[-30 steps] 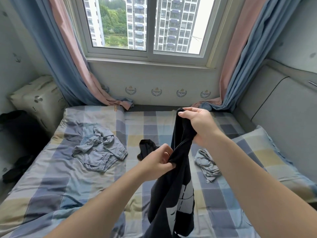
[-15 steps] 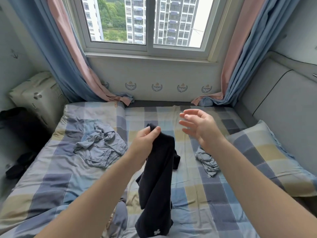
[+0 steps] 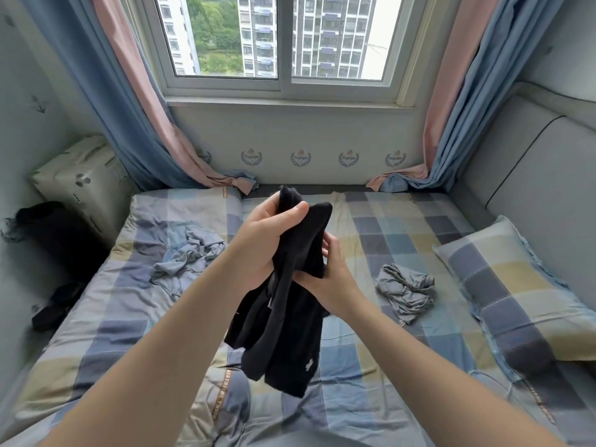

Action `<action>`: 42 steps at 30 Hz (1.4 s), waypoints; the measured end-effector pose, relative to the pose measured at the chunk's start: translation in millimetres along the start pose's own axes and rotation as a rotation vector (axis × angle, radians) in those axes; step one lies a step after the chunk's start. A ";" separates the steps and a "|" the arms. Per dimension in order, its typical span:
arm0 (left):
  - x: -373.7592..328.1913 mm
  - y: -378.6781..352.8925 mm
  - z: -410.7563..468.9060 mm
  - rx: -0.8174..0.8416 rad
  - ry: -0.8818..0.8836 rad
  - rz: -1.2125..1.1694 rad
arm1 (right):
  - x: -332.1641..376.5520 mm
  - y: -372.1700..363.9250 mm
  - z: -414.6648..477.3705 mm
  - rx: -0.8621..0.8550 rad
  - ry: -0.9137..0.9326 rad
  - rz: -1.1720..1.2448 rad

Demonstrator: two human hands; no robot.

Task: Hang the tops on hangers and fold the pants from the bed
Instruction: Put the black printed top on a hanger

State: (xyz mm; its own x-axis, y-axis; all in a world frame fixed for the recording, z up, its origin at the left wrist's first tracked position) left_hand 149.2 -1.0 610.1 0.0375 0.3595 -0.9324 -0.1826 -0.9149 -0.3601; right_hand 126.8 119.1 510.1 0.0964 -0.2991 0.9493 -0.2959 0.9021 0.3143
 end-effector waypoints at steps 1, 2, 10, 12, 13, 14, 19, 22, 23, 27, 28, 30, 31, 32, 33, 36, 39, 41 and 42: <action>-2.2 0.3 -1.4 -0.007 -0.006 0.001 | -3.3 -4.3 1.7 0.016 -0.016 -0.019; -3.9 1.0 -2.7 -0.017 -0.011 -0.004 | -6.6 -9.2 3.4 0.043 -0.034 -0.038; -13.8 13.5 -12.4 -0.116 -0.052 -0.151 | -17.4 -17.4 -3.6 0.115 -0.020 -0.051; -18.8 20.3 -12.3 -0.167 -0.069 -0.166 | -27.0 -9.0 -4.2 0.081 -0.068 -0.128; -21.7 24.8 -11.6 -0.193 -0.079 -0.170 | -34.5 -5.1 -5.1 0.078 -0.103 -0.169; -25.0 29.3 -10.9 -0.211 -0.090 -0.169 | -43.0 -1.1 -7.0 0.082 -0.140 -0.210; -23.8 50.6 -10.5 -0.266 -0.085 -0.167 | -73.6 27.2 -15.4 0.061 -0.265 -0.254; -5.4 65.2 -9.6 -0.320 -0.003 -0.029 | -70.2 44.6 -12.1 0.002 -0.248 -0.213; 2.5 69.8 -9.0 -0.338 0.039 0.041 | -65.5 48.5 -10.7 -0.010 -0.229 -0.195; 45.9 82.2 -12.2 -0.341 0.317 0.210 | -42.4 54.9 -6.9 -0.040 -0.186 -0.059; 55.3 82.4 -14.7 -0.328 0.376 0.248 | -37.6 54.3 -6.6 -0.040 -0.189 -0.012; 66.9 76.7 -19.1 -0.280 0.445 0.359 | -30.4 51.4 -7.0 -0.034 -0.207 0.070; 71.2 71.5 -20.7 -0.249 0.458 0.412 | -27.8 50.5 -7.2 -0.038 -0.213 0.112; 75.3 65.5 -21.9 -0.212 0.463 0.461 | -24.9 50.5 -7.0 -0.051 -0.218 0.156; 79.1 58.2 -22.8 -0.168 0.461 0.507 | -21.3 51.4 -6.1 -0.070 -0.221 0.194; 95.9 30.1 -26.7 0.031 0.485 0.597 | -5.8 56.1 -3.1 -0.121 -0.213 0.276; 116.1 3.6 -31.5 0.184 0.501 0.633 | 14.3 58.0 -2.6 -0.150 -0.177 0.354; 125.3 -4.6 -29.5 0.189 0.440 0.633 | 27.0 59.9 -3.2 -0.181 -0.144 0.378; 127.9 -5.7 -27.5 0.168 0.393 0.657 | 31.8 60.6 -3.8 -0.198 -0.132 0.397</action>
State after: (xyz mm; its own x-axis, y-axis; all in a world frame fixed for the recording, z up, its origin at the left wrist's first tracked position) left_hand 182.1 45.2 492.0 0.2096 -0.3658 -0.9068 -0.4332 -0.8661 0.2493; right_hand 115.6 165.5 559.4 -0.1134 0.0558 0.9920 -0.0966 0.9931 -0.0669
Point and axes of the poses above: each hand's wrist, its own z-axis towards the middle knuckle, its own y-axis out of the back of the hand, x = y × z, the point moved 8 cm from there along z, towards the middle knuckle, and after that the axes turned 3 degrees about x, right-handed, at the moved point
